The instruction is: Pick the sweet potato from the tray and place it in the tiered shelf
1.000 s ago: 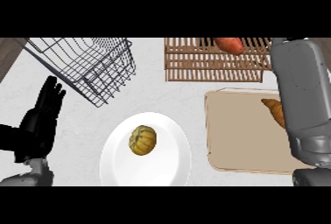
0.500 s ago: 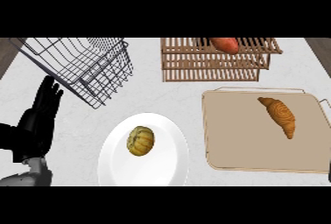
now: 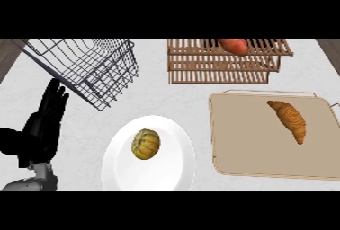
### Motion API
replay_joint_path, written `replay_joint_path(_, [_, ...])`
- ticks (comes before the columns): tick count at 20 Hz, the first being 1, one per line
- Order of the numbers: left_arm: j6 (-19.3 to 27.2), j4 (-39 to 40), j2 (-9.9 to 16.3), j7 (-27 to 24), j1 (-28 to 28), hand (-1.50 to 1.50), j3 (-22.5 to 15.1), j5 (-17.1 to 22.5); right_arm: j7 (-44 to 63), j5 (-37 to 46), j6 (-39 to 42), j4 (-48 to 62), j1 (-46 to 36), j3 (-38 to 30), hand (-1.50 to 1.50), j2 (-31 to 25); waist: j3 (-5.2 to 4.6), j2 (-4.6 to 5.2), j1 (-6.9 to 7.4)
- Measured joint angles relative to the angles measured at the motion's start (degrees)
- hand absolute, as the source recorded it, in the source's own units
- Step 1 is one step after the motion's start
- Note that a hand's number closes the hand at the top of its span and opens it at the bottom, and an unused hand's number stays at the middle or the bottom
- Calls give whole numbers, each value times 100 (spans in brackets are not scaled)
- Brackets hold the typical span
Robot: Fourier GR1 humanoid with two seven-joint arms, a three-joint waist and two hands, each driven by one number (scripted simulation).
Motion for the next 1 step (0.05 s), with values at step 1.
replay_joint_path(1, [-28, 21, 17, -1, -10, 0, 28, 25, 0, -139, 93, -125, 152, -81, -150, -42, -1, 3, 7])
